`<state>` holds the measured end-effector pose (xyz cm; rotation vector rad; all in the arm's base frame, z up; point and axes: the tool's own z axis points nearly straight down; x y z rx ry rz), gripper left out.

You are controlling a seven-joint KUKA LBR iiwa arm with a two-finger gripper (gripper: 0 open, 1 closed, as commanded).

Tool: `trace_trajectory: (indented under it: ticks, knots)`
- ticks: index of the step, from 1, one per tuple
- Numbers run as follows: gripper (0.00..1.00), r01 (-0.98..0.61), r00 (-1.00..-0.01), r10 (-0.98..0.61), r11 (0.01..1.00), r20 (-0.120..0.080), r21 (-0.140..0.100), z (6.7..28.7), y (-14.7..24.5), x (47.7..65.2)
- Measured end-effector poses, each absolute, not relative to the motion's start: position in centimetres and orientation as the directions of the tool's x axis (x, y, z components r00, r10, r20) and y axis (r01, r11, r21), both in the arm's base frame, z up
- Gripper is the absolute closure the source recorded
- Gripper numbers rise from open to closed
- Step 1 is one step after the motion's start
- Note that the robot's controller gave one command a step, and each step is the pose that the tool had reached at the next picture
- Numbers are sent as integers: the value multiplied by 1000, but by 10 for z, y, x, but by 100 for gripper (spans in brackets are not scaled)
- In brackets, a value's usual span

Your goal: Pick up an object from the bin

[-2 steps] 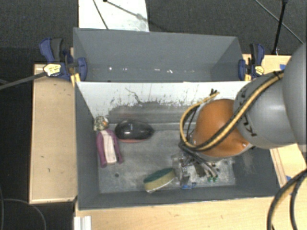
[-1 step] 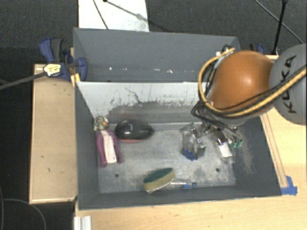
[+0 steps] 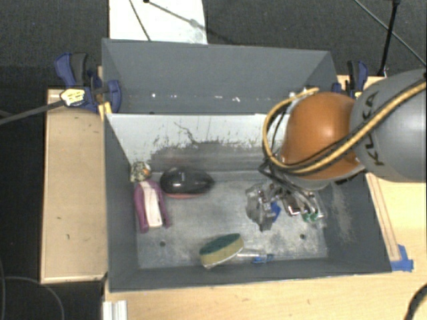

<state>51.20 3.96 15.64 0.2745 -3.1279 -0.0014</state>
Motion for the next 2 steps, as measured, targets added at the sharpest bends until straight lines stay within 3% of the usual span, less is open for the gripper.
trace_trajectory:
  ticks: [1,2]
  knots:
    - [0,-173,-985,-173,985,-2,1,158,40,513]
    - [0,-492,-871,-492,871,-3,-3,132,-64,520]
